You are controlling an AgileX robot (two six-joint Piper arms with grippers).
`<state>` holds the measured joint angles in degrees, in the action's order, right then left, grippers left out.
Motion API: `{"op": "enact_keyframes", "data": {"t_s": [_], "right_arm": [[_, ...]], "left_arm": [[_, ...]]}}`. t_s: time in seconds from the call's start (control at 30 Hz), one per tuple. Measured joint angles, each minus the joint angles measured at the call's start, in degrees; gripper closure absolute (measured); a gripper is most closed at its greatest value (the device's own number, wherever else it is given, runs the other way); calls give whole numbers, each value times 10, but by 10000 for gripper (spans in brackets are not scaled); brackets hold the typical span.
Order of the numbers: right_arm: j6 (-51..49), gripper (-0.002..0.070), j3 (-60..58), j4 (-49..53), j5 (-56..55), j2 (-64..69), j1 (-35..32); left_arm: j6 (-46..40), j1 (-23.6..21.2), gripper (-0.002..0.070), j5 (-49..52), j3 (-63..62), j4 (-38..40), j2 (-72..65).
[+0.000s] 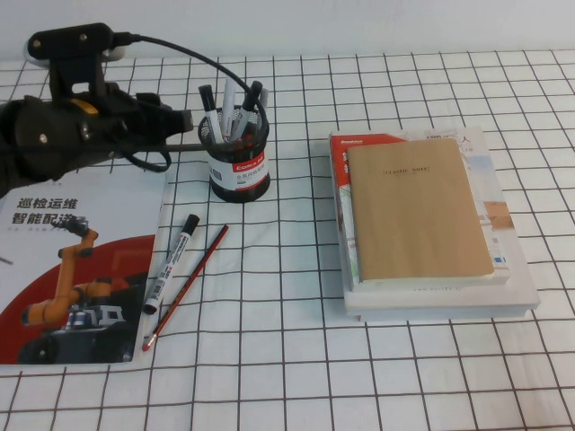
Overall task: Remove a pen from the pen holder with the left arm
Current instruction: 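Take a marker out of the pen holder and lay it on the table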
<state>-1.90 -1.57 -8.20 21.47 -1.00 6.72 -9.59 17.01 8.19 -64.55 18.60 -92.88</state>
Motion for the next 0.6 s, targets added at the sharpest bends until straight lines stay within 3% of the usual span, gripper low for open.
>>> {"op": "enact_keyframes", "data": {"t_s": [0.1,0.17,0.6], "right_arm": [[0,691,0,0,0,0,0],[0,691,0,0,0,0,0],[0,691,0,0,0,0,0]], "left_arm": [[0,0,344,-5,-15,22,-21],[0,0,318,-11,-23,36,-37],[1,0,299,11,-96,66,-95]]}}
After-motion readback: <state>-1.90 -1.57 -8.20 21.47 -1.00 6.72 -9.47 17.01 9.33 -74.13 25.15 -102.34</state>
